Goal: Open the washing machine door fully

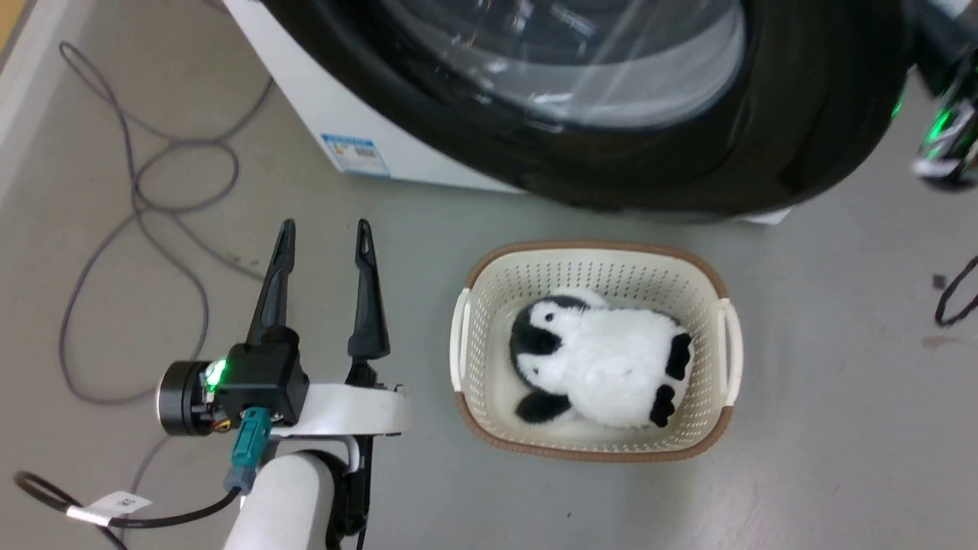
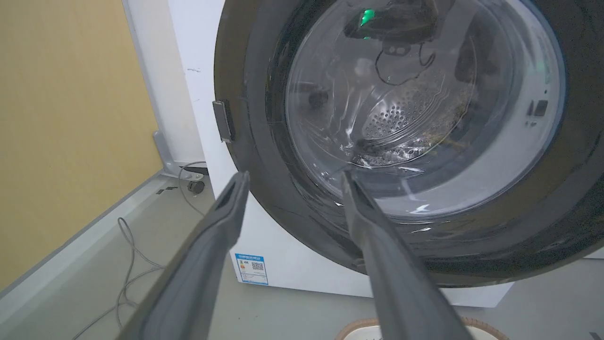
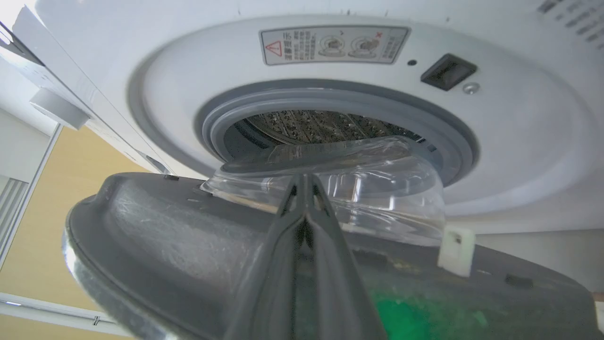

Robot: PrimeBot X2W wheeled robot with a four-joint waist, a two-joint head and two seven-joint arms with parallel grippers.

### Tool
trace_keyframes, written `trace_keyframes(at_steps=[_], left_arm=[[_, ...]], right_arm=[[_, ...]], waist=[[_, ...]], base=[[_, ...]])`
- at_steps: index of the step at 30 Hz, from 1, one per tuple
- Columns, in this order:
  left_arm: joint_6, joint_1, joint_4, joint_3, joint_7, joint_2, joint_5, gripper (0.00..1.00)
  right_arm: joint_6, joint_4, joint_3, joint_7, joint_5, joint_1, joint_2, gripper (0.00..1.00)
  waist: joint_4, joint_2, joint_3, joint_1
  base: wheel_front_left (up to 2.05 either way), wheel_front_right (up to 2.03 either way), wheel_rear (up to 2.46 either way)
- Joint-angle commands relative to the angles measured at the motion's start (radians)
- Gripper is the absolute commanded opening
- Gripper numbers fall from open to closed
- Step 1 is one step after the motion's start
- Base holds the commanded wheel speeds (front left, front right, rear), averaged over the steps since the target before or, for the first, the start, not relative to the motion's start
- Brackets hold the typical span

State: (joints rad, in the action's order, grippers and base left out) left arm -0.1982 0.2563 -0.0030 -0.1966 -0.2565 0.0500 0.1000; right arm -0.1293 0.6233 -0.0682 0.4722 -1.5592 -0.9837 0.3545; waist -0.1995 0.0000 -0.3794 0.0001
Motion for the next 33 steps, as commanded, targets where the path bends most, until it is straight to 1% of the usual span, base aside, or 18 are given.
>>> trace_keyframes(at_steps=[1, 12, 23, 24, 26, 33], left_arm=[[0.007, -0.02, 0.005, 0.008, -0.005, 0.0, -0.004, 1.0], [0.033, -0.067, 0.02, 0.039, -0.005, 0.0, -0.021, 1.0], [0.05, -0.108, 0.031, 0.047, -0.005, 0.0, -0.025, 1.0], [0.05, -0.108, 0.031, 0.047, -0.005, 0.0, -0.025, 1.0], [0.052, -0.119, 0.036, 0.047, -0.005, 0.0, -0.024, 1.0], [0.058, -0.151, 0.057, 0.047, -0.005, 0.0, -0.021, 1.0]], right_arm=[[-0.001, -0.027, -0.015, 0.02, -0.007, 0.044, -0.013, 0.0], [-0.001, -0.163, -0.066, 0.068, -0.007, 0.235, -0.04, 0.0], [-0.001, -0.349, -0.113, 0.114, -0.024, 0.43, -0.071, 0.0], [-0.001, -0.349, -0.113, 0.114, -0.024, 0.43, -0.071, 0.0], [-0.001, -0.406, -0.139, 0.118, -0.007, 0.485, -0.075, 0.0], [-0.001, -0.467, -0.196, 0.117, 0.012, 0.592, -0.099, 0.0]], waist=[[0.017, 0.0, 0.029, -0.0001], [0.052, 0.0, 0.1, -0.0001], [0.058, 0.0, 0.165, -0.0001], [0.058, 0.0, 0.165, -0.0001], [0.058, 0.0, 0.181, -0.0001], [0.056, 0.0, 0.234, -0.0001]], base=[[0.0, 0.0, 0.0], [0.0, 0.0, 0.0], [0.0, 0.0, 0.0], [0.0, 0.0, 0.0], [0.0, 0.0, 0.0], [0.0, 0.0, 0.0]])
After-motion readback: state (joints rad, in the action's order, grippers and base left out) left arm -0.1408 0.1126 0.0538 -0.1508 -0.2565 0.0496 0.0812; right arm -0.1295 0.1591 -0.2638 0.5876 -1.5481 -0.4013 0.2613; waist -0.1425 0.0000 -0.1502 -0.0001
